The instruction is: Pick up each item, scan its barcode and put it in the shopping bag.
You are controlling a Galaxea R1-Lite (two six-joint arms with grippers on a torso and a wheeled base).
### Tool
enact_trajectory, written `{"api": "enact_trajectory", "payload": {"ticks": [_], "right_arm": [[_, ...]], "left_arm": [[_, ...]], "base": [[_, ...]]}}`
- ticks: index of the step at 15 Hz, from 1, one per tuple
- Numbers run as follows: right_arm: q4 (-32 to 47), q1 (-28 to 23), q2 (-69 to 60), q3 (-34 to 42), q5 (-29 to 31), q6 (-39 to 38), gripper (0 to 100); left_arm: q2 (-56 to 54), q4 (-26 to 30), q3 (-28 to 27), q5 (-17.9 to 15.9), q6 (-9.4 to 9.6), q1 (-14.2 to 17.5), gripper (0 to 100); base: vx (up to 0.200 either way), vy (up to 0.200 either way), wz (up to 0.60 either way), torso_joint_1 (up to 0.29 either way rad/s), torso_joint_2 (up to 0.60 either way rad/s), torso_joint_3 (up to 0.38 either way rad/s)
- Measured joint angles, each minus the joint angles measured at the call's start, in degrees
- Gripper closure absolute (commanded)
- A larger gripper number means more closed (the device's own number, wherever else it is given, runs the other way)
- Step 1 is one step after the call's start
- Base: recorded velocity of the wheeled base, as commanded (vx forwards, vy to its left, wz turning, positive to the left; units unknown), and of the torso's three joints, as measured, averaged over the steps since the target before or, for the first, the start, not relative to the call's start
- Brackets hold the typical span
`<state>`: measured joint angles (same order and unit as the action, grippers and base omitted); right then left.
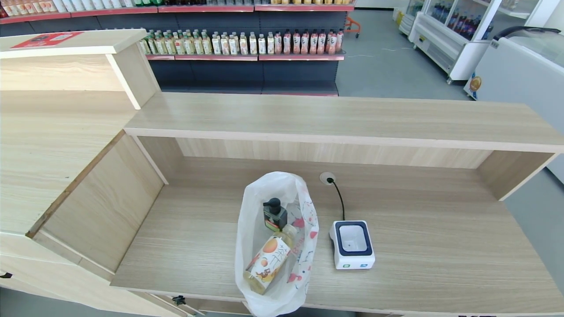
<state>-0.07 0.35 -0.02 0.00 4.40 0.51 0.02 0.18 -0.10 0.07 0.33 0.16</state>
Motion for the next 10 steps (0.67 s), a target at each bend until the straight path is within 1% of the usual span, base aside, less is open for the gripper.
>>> {"api": "enact_trajectory", "payload": {"ticks": [7,8,10], "right_arm": [[0.0,0.0,0.0,0.0,0.0,0.0,0],[0.0,0.0,0.0,0.0,0.0,0.0,100],[0.0,0.0,0.0,0.0,0.0,0.0,100]], "left_arm": [[0.0,0.0,0.0,0.0,-0.2,0.0,0],[0.0,0.0,0.0,0.0,-0.22,0.0,0],[0.0,0.0,0.0,0.0,-0.23,0.0,0]], "base": [[0.0,-0.2,0.0,0.002,0.0,0.0],[0.0,0.0,0.0,0.0,0.0,0.0],[0.0,0.0,0.0,0.0,0.0,0.0]]}}
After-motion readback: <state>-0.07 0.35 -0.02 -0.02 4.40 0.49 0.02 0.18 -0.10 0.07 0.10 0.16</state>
